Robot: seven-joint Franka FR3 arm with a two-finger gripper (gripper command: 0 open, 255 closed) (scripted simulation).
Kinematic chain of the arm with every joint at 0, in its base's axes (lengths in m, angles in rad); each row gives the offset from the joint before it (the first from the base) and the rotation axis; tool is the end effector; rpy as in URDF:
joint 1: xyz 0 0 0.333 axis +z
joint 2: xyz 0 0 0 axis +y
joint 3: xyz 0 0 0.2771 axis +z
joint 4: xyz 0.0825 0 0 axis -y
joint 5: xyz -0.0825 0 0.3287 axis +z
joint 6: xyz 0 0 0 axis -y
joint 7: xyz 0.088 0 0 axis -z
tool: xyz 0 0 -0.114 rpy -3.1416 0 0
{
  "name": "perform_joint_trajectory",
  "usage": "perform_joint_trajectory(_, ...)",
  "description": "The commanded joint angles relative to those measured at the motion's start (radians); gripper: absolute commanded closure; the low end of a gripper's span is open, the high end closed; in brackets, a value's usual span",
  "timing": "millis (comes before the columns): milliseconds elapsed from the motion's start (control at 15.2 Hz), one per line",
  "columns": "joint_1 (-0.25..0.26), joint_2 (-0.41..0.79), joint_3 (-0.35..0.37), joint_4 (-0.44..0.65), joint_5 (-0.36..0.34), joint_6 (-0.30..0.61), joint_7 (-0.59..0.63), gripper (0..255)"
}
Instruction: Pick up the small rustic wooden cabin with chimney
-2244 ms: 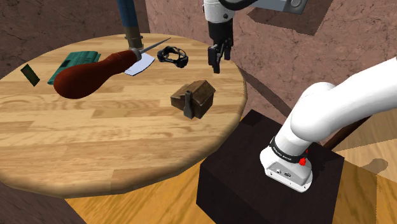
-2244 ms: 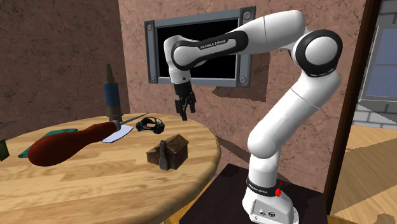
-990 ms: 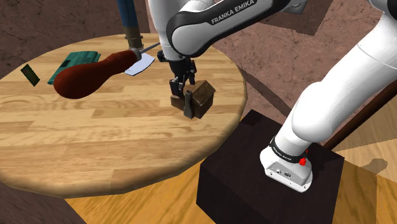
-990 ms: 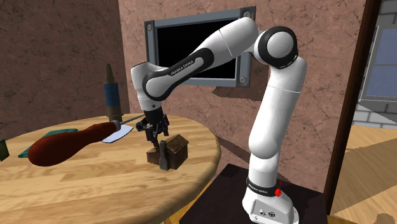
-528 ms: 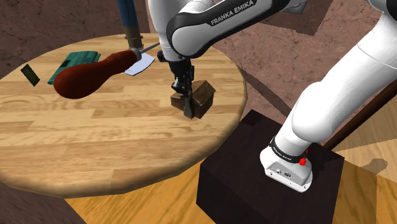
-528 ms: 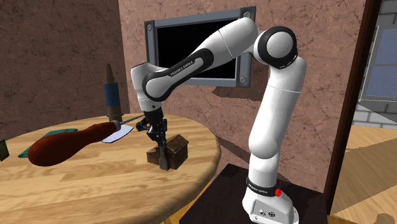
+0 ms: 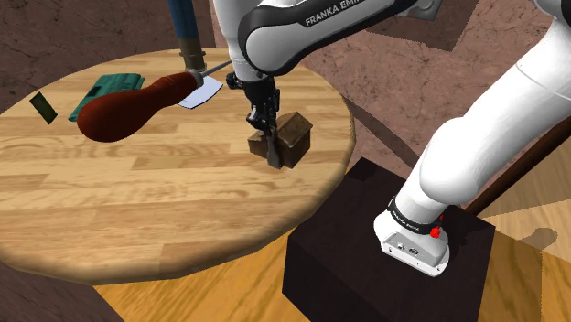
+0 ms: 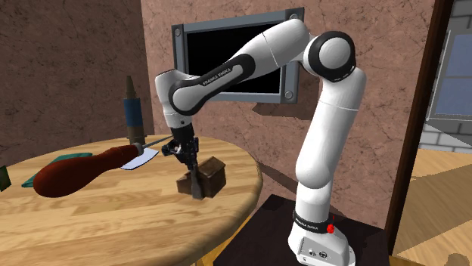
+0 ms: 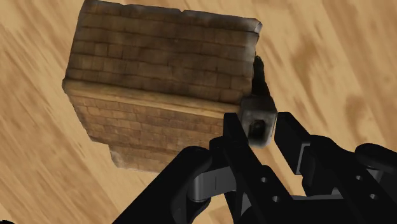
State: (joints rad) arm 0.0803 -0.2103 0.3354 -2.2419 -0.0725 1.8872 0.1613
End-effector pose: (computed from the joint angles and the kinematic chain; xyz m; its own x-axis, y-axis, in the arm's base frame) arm 0.3906 0.1693 0.4190 0.9578 0.2543 -0.1337 0.2738 -0.9490 0.1564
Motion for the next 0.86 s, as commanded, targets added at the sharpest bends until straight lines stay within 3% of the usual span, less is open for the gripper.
perform_joint_trajectory(0, 0.000, -0.007, -0.001, 0.020, 0.002, -0.026, -0.004, 255)
perform_joint_trajectory(792, -0.001, -0.036, -0.009, 0.130, 0.010, -0.162, -0.026, 255)
